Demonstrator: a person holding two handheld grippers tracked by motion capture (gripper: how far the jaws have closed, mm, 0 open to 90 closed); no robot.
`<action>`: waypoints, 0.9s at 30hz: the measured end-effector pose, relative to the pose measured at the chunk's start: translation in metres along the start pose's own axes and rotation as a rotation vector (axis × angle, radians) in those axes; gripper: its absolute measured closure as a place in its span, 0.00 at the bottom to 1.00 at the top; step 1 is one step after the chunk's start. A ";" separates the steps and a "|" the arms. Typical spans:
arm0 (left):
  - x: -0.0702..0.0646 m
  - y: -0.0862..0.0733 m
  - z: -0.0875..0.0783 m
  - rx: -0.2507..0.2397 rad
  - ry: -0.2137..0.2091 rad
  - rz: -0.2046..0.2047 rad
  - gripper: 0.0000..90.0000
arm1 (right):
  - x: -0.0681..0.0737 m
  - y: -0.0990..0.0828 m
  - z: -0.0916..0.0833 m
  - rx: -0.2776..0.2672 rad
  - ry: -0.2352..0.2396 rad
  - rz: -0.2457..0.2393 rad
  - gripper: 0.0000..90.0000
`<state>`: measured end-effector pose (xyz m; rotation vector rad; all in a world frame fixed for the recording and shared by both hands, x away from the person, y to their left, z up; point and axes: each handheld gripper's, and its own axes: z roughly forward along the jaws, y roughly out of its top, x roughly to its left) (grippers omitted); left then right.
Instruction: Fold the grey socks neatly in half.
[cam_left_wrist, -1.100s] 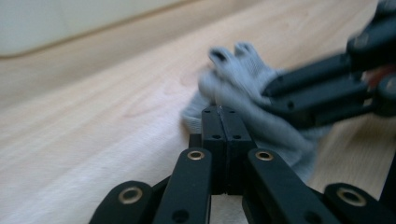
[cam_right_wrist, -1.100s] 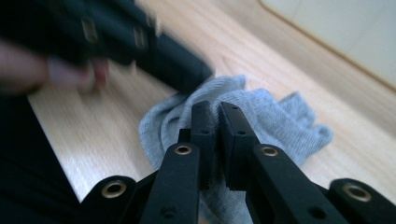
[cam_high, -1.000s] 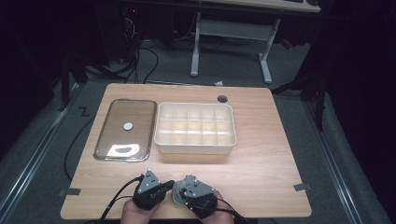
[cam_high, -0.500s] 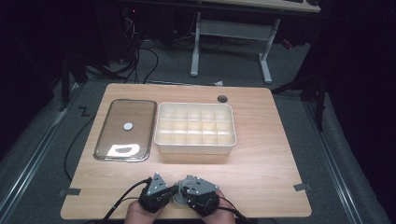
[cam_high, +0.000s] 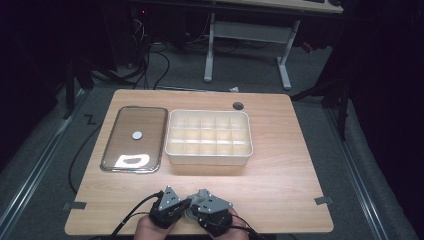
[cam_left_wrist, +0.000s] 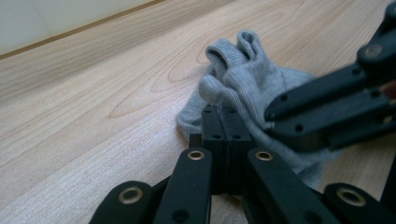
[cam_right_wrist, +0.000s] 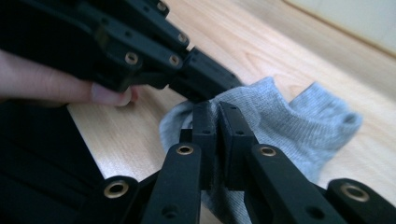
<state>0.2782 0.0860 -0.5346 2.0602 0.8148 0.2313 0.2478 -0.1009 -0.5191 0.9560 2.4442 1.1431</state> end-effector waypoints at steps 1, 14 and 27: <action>0.001 0.000 0.000 -0.001 -0.004 -0.004 1.00 | 0.000 -0.002 0.001 -0.004 0.004 0.001 0.96; 0.013 0.002 -0.007 -0.034 -0.007 -0.077 0.98 | 0.003 -0.003 0.009 -0.001 0.020 -0.030 0.96; 0.030 0.011 -0.028 -0.124 0.046 -0.082 0.99 | -0.016 0.018 0.032 0.014 -0.020 -0.065 0.96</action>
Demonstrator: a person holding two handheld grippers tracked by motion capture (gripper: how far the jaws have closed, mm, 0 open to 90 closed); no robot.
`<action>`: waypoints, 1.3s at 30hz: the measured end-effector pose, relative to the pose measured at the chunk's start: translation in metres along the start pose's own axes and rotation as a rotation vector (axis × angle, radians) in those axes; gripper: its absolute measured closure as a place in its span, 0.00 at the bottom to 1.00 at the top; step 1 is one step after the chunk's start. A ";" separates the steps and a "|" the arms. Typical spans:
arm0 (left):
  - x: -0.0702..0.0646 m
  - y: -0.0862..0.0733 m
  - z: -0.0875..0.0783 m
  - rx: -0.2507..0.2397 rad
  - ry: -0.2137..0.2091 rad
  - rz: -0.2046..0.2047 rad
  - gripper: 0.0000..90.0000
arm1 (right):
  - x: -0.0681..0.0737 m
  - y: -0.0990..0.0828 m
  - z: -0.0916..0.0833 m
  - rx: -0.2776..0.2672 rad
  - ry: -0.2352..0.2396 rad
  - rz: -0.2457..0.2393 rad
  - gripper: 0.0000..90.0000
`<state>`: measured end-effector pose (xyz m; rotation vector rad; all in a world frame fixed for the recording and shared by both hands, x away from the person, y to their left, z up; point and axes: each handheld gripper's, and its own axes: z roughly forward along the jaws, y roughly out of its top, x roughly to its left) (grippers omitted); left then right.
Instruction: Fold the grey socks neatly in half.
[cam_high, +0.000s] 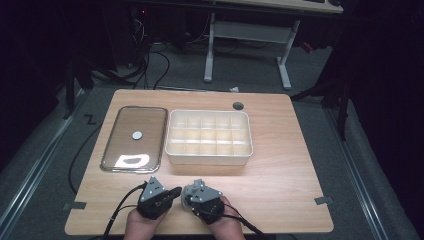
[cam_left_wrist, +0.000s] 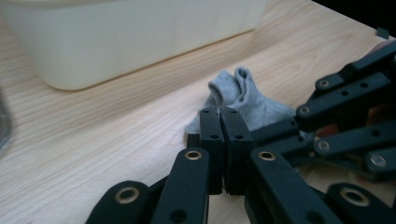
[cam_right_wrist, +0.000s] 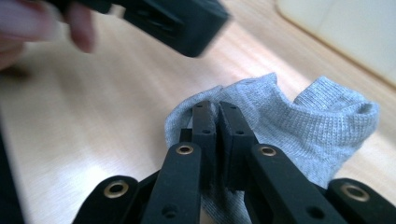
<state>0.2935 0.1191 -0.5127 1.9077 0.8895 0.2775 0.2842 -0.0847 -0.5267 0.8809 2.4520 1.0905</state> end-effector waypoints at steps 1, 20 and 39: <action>0.001 0.000 -0.001 -0.007 0.003 -0.005 0.99 | -0.003 0.002 0.002 -0.003 0.004 0.006 0.96; -0.006 0.002 0.000 -0.020 0.006 0.033 0.94 | -0.023 0.001 -0.058 -0.113 -0.061 0.109 0.83; -0.022 -0.010 0.028 0.112 0.091 0.188 0.96 | -0.032 -0.011 -0.028 -0.045 -0.034 0.257 0.61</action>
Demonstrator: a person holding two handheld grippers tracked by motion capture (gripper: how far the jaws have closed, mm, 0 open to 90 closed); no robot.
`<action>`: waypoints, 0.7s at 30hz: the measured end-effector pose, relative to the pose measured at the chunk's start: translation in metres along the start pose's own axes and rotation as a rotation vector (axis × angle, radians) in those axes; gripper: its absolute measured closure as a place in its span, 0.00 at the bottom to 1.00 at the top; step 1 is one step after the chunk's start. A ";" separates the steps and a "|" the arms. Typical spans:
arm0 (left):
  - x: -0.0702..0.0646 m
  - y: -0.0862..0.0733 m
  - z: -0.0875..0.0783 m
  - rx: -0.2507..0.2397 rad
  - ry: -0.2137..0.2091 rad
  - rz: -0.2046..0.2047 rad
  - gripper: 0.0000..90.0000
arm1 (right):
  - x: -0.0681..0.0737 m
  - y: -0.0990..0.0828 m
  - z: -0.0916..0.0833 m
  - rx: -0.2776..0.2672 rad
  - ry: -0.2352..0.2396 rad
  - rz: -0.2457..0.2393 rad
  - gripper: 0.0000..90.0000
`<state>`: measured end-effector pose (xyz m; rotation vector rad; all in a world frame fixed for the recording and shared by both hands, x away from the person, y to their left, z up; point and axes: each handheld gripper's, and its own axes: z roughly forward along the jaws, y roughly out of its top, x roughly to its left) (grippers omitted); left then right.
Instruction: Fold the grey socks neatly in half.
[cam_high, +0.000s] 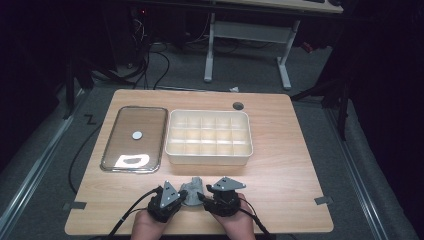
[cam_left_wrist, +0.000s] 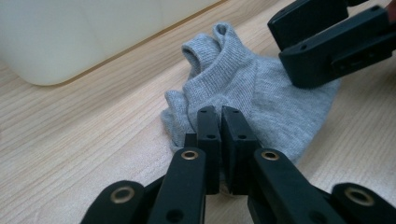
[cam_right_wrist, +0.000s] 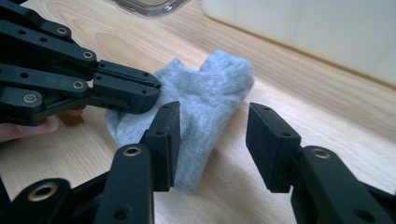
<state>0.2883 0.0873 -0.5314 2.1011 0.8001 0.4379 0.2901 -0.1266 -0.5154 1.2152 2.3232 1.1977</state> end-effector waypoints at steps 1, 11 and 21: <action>-0.001 -0.001 0.000 -0.003 0.003 0.002 0.97 | 0.001 0.000 0.001 0.003 0.004 0.004 0.60; 0.005 -0.004 -0.003 -0.002 -0.030 -0.012 0.97 | 0.003 -0.004 0.016 0.078 0.037 0.023 0.61; -0.009 0.011 -0.016 -0.090 -0.020 0.007 1.00 | 0.010 0.000 0.019 0.089 0.057 -0.018 0.89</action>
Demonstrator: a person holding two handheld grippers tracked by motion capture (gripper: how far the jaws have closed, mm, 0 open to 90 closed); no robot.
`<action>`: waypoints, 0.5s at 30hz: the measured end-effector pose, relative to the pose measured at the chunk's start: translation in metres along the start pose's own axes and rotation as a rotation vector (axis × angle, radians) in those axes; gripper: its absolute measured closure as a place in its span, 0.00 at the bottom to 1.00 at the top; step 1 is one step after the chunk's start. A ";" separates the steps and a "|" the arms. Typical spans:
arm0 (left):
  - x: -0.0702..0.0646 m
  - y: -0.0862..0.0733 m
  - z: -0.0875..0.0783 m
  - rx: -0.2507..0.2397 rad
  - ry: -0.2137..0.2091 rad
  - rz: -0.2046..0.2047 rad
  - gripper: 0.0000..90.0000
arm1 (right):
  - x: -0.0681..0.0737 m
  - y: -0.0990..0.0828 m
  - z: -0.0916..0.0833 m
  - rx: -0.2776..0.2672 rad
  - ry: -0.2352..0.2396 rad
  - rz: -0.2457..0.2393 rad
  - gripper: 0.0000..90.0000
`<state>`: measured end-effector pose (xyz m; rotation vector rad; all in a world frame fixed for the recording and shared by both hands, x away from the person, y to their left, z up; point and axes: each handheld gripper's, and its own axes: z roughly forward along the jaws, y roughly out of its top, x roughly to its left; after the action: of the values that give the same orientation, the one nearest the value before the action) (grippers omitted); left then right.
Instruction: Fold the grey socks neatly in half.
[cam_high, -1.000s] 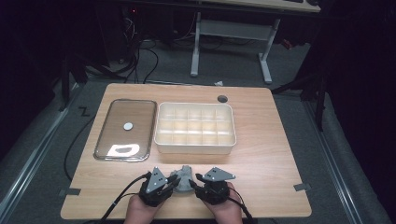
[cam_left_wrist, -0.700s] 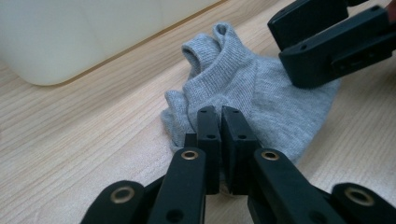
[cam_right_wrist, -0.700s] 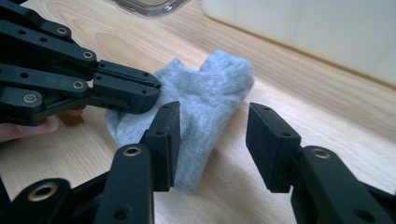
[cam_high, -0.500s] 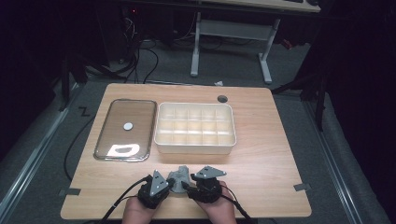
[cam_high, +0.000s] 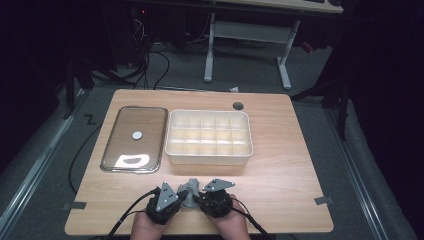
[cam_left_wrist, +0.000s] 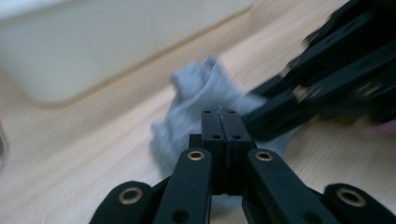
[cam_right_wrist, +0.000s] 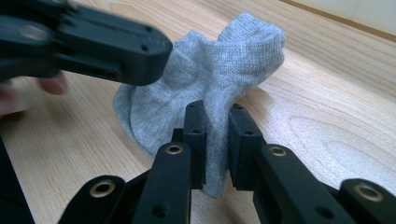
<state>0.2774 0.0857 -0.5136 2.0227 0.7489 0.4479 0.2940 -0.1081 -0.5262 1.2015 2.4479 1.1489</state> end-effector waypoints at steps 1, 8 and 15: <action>0.000 0.000 0.002 0.007 0.001 -0.006 1.00 | 0.000 0.000 0.000 0.000 -0.004 -0.006 0.89; 0.005 -0.012 0.016 0.075 -0.011 -0.003 0.95 | 0.000 -0.001 -0.001 -0.008 0.000 0.000 0.90; 0.004 -0.012 0.018 0.086 -0.029 0.031 0.93 | 0.005 0.003 -0.012 -0.016 -0.001 -0.020 0.90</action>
<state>0.2865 0.0820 -0.5328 2.1191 0.7304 0.4098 0.2869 -0.1098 -0.5149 1.1699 2.4394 1.1601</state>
